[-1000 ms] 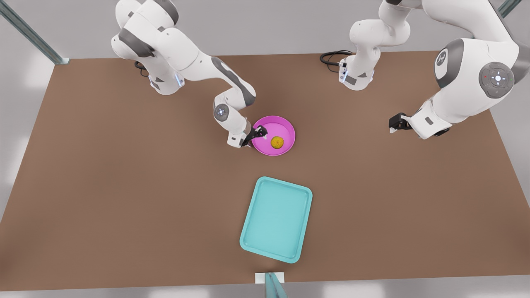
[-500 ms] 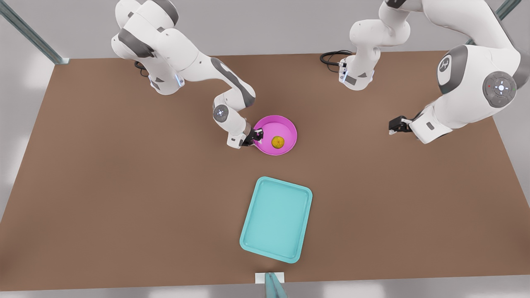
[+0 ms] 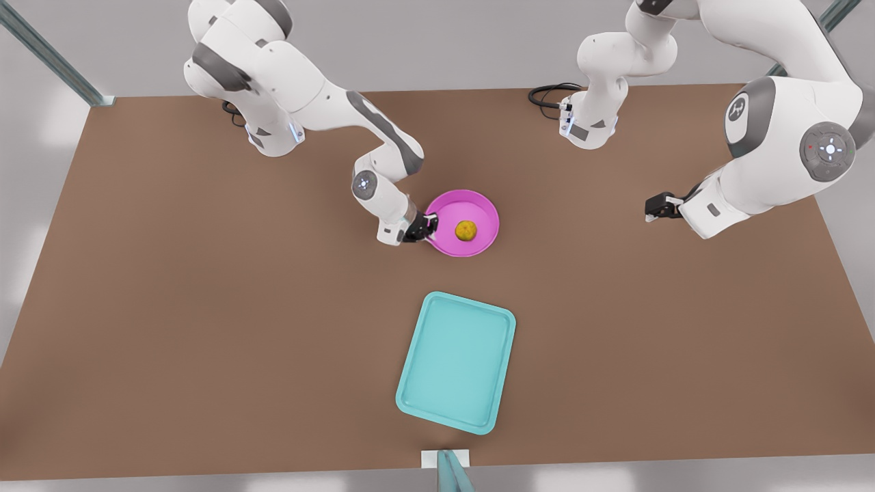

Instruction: Place the orange on the plate with the left arm and the plate on the tray with the right arm

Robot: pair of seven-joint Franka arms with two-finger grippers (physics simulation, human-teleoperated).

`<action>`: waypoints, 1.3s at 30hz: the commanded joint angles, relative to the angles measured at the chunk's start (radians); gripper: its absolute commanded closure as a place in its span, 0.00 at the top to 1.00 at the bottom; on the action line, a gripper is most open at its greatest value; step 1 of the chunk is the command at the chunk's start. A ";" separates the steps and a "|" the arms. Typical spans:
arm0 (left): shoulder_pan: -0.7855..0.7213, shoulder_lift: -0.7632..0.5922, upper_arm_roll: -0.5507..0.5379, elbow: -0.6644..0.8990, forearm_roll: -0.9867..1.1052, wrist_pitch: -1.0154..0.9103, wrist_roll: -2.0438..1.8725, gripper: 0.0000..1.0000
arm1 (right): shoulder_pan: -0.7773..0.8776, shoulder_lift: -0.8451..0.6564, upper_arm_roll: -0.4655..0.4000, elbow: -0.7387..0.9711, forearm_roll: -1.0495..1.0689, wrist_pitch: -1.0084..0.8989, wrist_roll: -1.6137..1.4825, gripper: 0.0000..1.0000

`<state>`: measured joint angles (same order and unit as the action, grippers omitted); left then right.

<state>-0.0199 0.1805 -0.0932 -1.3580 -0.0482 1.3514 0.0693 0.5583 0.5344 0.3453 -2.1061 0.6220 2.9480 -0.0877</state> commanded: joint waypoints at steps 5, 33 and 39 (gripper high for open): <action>0.003 -0.010 0.021 0.002 -0.001 -0.005 0.006 1.00 | -0.058 0.009 -0.003 0.139 0.001 -0.055 -0.009 0.21; 0.005 0.002 0.040 0.004 -0.012 -0.063 0.012 1.00 | -0.169 0.475 -0.169 0.979 -0.002 -0.474 -0.015 1.00; 0.002 0.004 0.041 -0.001 -0.006 -0.126 0.012 1.00 | -0.184 0.240 -0.687 1.167 -0.346 -1.331 -0.182 1.00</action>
<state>-0.0239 0.1850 -0.0538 -1.3581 -0.0538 1.2724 0.0767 0.3771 0.8031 -0.2627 -0.9737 0.4135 2.1288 -0.1224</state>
